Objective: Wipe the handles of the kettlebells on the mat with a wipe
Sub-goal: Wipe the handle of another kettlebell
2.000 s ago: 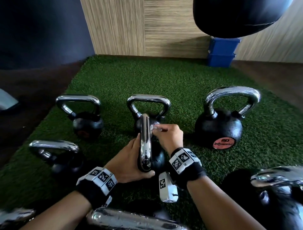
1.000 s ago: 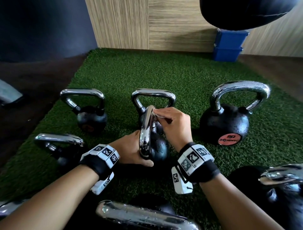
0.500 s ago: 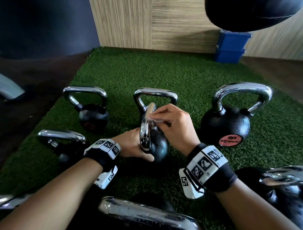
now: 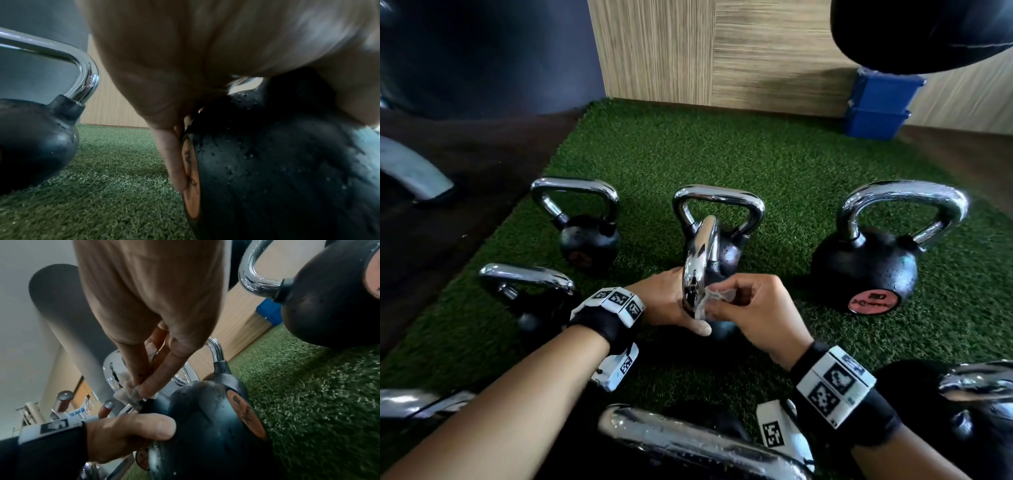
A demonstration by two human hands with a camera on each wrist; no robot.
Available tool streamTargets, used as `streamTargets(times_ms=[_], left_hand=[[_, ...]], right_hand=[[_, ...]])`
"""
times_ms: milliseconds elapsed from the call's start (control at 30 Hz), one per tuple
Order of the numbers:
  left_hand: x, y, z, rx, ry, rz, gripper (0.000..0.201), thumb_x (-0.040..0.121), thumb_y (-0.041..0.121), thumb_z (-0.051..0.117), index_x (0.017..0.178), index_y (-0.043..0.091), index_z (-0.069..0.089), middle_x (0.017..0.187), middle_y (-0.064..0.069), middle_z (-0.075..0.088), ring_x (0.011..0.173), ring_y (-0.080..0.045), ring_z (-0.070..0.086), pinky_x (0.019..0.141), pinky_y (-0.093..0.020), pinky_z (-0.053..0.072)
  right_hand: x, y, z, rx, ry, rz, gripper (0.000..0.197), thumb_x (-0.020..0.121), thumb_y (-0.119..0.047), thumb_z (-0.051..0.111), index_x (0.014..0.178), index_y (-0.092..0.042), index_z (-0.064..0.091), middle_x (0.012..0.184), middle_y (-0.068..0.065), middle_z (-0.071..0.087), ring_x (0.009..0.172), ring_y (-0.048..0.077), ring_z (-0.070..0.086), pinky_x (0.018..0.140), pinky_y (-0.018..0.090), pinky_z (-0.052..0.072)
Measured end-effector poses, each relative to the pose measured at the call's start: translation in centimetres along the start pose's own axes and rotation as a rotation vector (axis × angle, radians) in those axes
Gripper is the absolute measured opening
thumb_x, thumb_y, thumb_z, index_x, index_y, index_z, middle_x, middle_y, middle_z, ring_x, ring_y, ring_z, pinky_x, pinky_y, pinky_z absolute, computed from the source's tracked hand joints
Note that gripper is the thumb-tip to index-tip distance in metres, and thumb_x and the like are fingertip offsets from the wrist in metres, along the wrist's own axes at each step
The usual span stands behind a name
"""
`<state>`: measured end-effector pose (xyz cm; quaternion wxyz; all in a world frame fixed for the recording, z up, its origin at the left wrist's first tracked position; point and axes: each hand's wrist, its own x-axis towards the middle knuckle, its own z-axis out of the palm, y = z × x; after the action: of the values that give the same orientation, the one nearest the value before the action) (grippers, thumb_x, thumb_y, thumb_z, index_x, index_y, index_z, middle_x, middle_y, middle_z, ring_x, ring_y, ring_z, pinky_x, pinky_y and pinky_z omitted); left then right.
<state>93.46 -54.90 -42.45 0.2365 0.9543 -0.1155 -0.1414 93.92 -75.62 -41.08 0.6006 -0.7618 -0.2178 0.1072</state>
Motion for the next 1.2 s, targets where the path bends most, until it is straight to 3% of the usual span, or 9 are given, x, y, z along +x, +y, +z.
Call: streamTargets(times_ms=[200, 400, 467, 533, 600, 767, 933, 1033, 1200], left_hand=[[0.3, 0.2, 0.3, 0.021, 0.004, -0.019, 0.082, 0.068, 0.053, 0.089, 0.135, 0.021, 0.055, 0.133, 0.0, 0.059, 0.126, -0.021, 0.057, 0.107, -0.04, 0.048], [-0.1, 0.1, 0.9, 0.119, -0.029, 0.007, 0.081, 0.071, 0.058, 0.086, 0.14, 0.028, 0.054, 0.146, 0.005, 0.049, 0.137, -0.018, 0.044, 0.115, -0.038, 0.04], [-0.3, -0.2, 1.1, 0.096, -0.03, -0.005, 0.078, 0.068, 0.059, 0.087, 0.132, 0.025, 0.057, 0.136, 0.007, 0.054, 0.133, -0.02, 0.049, 0.11, -0.038, 0.045], [-0.6, -0.4, 1.6, 0.021, 0.022, -0.03, 0.086, 0.061, 0.057, 0.091, 0.132, 0.025, 0.055, 0.127, 0.01, 0.057, 0.126, -0.019, 0.057, 0.106, -0.035, 0.049], [-0.9, -0.4, 1.7, -0.043, 0.066, -0.053, 0.098, 0.053, 0.061, 0.091, 0.136, 0.029, 0.051, 0.131, 0.009, 0.058, 0.121, -0.016, 0.062, 0.105, -0.037, 0.052], [-0.9, -0.3, 2.1, 0.097, 0.048, 0.014, 0.089, 0.058, 0.067, 0.083, 0.131, 0.023, 0.056, 0.136, 0.01, 0.051, 0.131, -0.015, 0.048, 0.107, -0.033, 0.047], [-1.2, -0.4, 2.0, 0.016, 0.064, -0.033, 0.12, 0.051, 0.064, 0.086, 0.153, 0.038, 0.03, 0.154, 0.006, 0.036, 0.139, -0.015, 0.045, 0.114, -0.036, 0.045], [-1.1, 0.2, 1.9, 0.102, 0.013, -0.011, 0.121, 0.056, 0.063, 0.084, 0.158, 0.037, 0.025, 0.16, 0.007, 0.029, 0.148, -0.016, 0.031, 0.117, -0.041, 0.041], [-1.3, 0.5, 1.7, 0.066, 0.073, 0.081, 0.115, 0.063, 0.047, 0.092, 0.158, 0.039, 0.027, 0.163, 0.009, 0.023, 0.149, -0.018, 0.025, 0.121, -0.04, 0.034]], right_hand=[[0.8, 0.8, -0.8, 0.005, -0.006, -0.021, 0.028, 0.072, -0.003, 0.087, 0.092, -0.02, 0.08, 0.088, -0.004, 0.08, 0.086, 0.011, 0.076, 0.084, 0.029, 0.059], [2.3, -0.1, -1.0, -0.206, -0.339, -0.016, 0.035, 0.089, 0.004, 0.07, 0.086, -0.031, 0.075, 0.095, 0.008, 0.076, 0.088, 0.034, 0.073, 0.085, 0.045, 0.06], [2.1, -0.4, -1.0, -0.125, -0.465, 0.023, 0.028, 0.092, 0.008, 0.064, 0.088, -0.018, 0.073, 0.089, 0.012, 0.073, 0.075, 0.025, 0.07, 0.074, 0.032, 0.059], [1.9, -0.5, -1.2, -0.077, -0.53, 0.035, 0.019, 0.088, 0.016, 0.064, 0.099, 0.002, 0.072, 0.095, 0.02, 0.072, 0.082, 0.018, 0.066, 0.076, 0.026, 0.055], [2.1, -0.6, -1.5, -0.086, -0.561, 0.003, 0.025, 0.083, 0.02, 0.066, 0.105, 0.01, 0.07, 0.107, 0.03, 0.07, 0.091, 0.023, 0.065, 0.084, 0.034, 0.054], [3.1, -1.0, -1.1, -0.187, -0.643, -0.014, 0.018, 0.085, 0.019, 0.063, 0.1, 0.012, 0.07, 0.101, 0.033, 0.071, 0.093, 0.05, 0.068, 0.089, 0.061, 0.052], [2.5, -0.2, -1.3, 0.134, -0.643, 0.044, 0.028, 0.082, 0.023, 0.062, 0.108, 0.015, 0.067, 0.101, 0.023, 0.07, 0.089, 0.024, 0.066, 0.087, 0.035, 0.054], [1.5, 0.8, -0.8, 0.528, -0.636, 0.177, 0.03, 0.087, 0.018, 0.056, 0.116, 0.026, 0.052, 0.101, 0.025, 0.062, 0.082, 0.024, 0.064, 0.083, 0.034, 0.052], [1.8, 1.6, 0.4, 0.809, -0.485, 0.287, 0.033, 0.083, 0.008, 0.059, 0.116, 0.011, 0.058, 0.093, 0.016, 0.071, 0.081, 0.023, 0.069, 0.084, 0.035, 0.052]])
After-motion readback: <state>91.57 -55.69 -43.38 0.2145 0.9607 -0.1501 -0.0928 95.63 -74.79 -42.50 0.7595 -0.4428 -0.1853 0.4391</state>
